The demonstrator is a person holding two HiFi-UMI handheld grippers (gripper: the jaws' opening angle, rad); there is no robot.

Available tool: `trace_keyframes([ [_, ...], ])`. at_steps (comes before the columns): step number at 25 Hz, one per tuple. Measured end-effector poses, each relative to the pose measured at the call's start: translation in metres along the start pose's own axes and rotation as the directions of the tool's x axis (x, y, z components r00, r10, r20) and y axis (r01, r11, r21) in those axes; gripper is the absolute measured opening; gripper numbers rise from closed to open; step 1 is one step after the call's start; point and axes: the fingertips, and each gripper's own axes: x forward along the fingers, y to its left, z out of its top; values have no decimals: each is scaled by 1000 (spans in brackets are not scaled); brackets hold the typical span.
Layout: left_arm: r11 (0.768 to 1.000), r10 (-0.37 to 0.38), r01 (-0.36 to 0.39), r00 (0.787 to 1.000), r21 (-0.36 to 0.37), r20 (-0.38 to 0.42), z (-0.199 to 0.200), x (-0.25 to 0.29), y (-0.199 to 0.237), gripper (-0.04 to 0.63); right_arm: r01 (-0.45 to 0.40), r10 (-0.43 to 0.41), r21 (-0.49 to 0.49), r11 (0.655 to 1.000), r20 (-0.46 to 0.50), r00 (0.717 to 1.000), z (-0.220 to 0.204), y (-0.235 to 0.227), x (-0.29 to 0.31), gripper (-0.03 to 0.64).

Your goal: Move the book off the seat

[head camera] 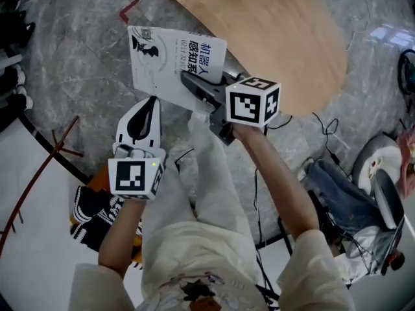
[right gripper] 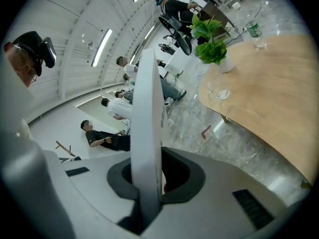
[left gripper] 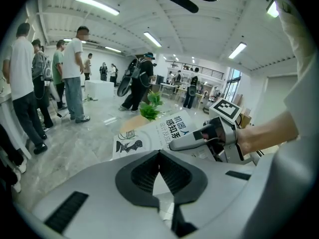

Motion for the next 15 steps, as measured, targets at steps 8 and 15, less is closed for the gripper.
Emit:
trace_keyframes([
  [8, 994, -95, 96, 995, 47, -13, 7, 42, -35, 9, 37, -50, 88, 995, 158, 986, 26, -48, -49, 48],
  [15, 988, -137, 139, 990, 62, -37, 1, 83, -50, 8, 74, -111, 151, 986, 256, 960, 46, -101, -81, 48],
])
